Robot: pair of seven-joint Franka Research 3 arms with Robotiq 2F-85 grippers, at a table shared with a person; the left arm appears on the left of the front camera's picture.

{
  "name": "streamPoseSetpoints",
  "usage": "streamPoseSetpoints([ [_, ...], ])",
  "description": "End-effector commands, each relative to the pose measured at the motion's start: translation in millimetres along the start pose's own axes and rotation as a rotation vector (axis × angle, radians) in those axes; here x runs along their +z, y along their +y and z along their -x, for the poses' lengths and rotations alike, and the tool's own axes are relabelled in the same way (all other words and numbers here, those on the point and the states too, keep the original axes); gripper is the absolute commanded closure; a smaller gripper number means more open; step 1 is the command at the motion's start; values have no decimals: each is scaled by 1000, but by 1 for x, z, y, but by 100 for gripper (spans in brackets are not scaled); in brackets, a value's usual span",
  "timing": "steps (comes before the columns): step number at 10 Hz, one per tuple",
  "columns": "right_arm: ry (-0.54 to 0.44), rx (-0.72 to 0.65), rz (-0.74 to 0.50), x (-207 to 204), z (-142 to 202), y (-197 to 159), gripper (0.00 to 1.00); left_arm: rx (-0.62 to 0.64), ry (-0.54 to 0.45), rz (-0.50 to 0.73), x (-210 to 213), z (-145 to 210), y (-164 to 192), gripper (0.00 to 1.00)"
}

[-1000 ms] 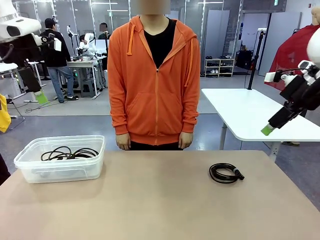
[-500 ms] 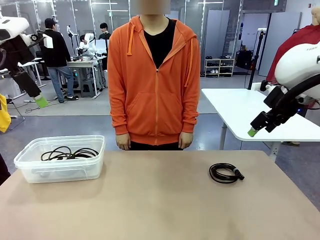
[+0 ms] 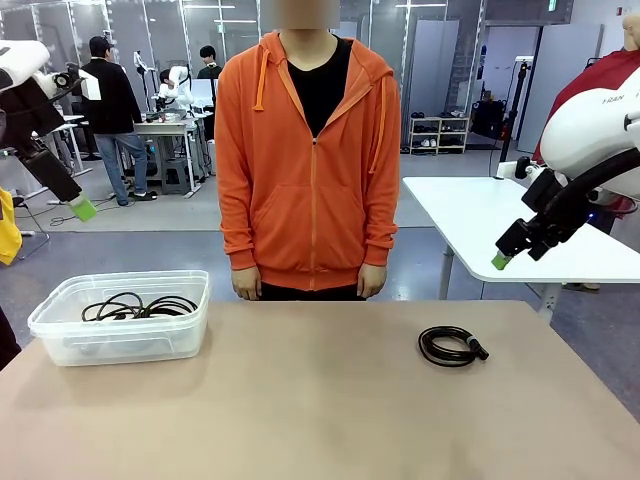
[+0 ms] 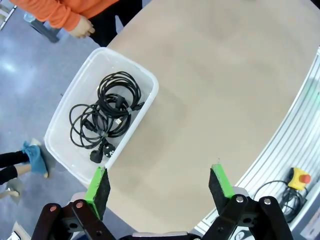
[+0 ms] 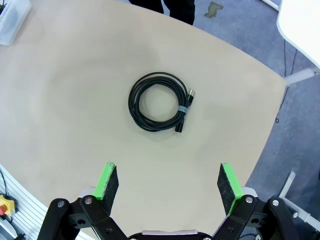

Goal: Organize and store the cables.
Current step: Place the USB Extension Cable into the Organizing box.

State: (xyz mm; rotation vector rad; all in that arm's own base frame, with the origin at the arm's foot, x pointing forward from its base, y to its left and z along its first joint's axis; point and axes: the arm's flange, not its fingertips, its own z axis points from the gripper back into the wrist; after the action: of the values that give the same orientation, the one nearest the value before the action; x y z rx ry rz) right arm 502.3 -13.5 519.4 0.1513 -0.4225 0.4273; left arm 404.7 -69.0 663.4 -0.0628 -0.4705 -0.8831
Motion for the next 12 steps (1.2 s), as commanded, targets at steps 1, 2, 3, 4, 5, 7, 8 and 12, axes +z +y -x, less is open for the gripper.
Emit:
streamPoseSetpoints([
  [1,-6,-9,-8,-3,2,-3,0,9,14,0,2,-3,3,0],
  [2,0,0,0,0,0,0,0,0,0,0,0,0,0,0],
  [3,50,-78,15,-17,-8,-5,0,-27,-54,-3,-1,-1,-1,0],
  [4,64,-143,15,-32,-14,-10,0,-29,-86,-9,3,2,-3,0],
  [5,71,-179,18,-46,-18,-12,0,-18,-96,-2,5,3,-6,0],
  [7,101,-211,53,-78,-26,-16,0,-42,-148,17,10,3,-19,0],
  [8,103,-221,92,-92,-27,-15,0,-66,-167,33,14,4,-23,0],
  [12,161,-245,118,-133,-24,-17,0,-55,-128,32,19,-6,-25,0],
])
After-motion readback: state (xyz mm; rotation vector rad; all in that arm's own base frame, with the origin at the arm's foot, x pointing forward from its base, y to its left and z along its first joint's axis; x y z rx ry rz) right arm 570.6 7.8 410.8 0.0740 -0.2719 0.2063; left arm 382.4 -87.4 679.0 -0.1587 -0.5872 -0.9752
